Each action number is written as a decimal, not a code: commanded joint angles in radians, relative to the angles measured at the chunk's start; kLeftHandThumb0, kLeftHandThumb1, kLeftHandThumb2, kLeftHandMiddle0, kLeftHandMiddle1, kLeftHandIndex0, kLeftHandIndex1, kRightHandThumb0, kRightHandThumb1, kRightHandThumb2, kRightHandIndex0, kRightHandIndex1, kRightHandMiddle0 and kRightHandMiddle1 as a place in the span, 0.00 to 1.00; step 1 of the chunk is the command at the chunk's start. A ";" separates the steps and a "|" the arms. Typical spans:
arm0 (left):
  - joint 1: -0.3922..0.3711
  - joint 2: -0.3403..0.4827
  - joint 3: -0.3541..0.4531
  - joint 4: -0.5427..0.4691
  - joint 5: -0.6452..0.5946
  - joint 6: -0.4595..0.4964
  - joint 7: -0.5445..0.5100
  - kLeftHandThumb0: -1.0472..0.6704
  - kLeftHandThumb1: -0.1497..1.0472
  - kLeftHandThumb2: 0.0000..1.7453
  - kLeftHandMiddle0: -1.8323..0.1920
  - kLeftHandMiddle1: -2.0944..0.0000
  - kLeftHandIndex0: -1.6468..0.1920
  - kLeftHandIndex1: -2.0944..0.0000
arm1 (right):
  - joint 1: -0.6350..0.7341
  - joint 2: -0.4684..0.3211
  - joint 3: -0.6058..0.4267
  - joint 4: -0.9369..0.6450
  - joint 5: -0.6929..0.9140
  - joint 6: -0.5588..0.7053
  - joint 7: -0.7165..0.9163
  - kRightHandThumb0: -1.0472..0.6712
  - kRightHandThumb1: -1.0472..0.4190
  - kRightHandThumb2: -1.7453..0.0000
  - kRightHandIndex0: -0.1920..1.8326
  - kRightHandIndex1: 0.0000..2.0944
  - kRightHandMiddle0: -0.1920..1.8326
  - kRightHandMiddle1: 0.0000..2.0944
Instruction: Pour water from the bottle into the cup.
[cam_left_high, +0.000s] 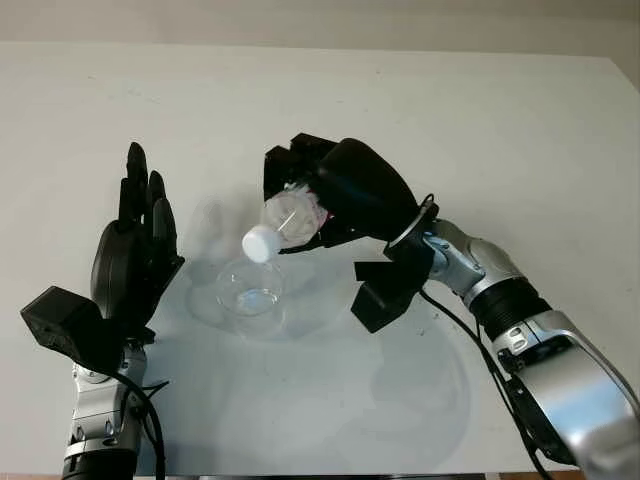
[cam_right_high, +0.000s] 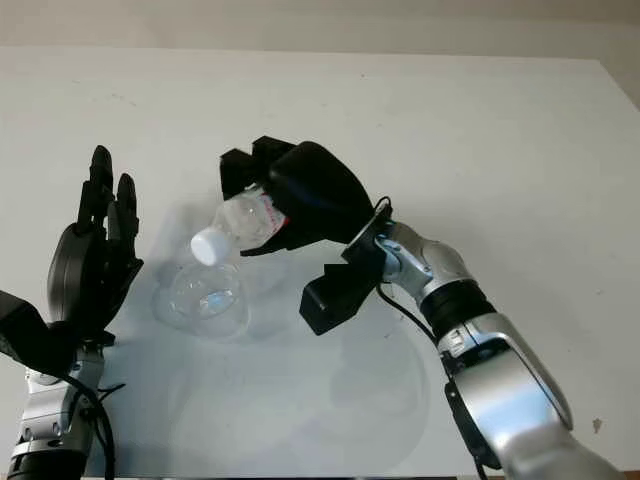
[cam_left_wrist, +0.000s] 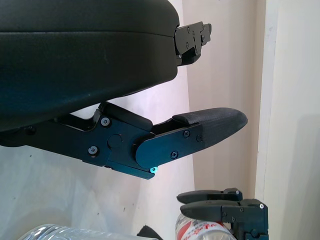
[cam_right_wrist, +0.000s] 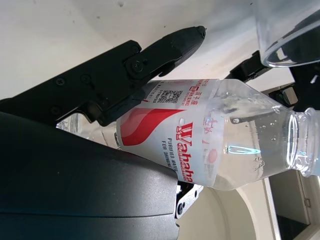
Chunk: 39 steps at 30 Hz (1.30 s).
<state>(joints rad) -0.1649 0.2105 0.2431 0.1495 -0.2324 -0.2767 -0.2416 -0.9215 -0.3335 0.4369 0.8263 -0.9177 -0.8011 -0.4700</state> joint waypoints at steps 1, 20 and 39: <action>0.000 0.000 -0.001 -0.004 0.004 -0.007 0.003 0.17 1.00 0.39 1.00 1.00 1.00 1.00 | -0.034 -0.014 0.018 0.004 -0.012 0.015 -0.027 0.38 0.00 0.97 0.69 1.00 0.56 1.00; -0.002 -0.006 -0.008 -0.003 -0.004 -0.002 0.003 0.17 1.00 0.40 1.00 1.00 1.00 1.00 | -0.173 -0.104 0.213 -0.032 -0.321 0.166 -0.552 0.35 0.00 0.94 0.70 1.00 0.48 1.00; -0.011 -0.015 -0.008 0.014 0.003 -0.019 0.008 0.17 1.00 0.39 1.00 1.00 1.00 1.00 | -0.253 -0.103 0.354 0.039 -0.415 0.260 -0.784 0.31 0.06 0.97 0.66 1.00 0.37 0.73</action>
<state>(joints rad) -0.1703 0.2008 0.2380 0.1593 -0.2329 -0.2838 -0.2353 -1.1449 -0.4365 0.7851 0.8628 -1.3306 -0.5512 -1.2383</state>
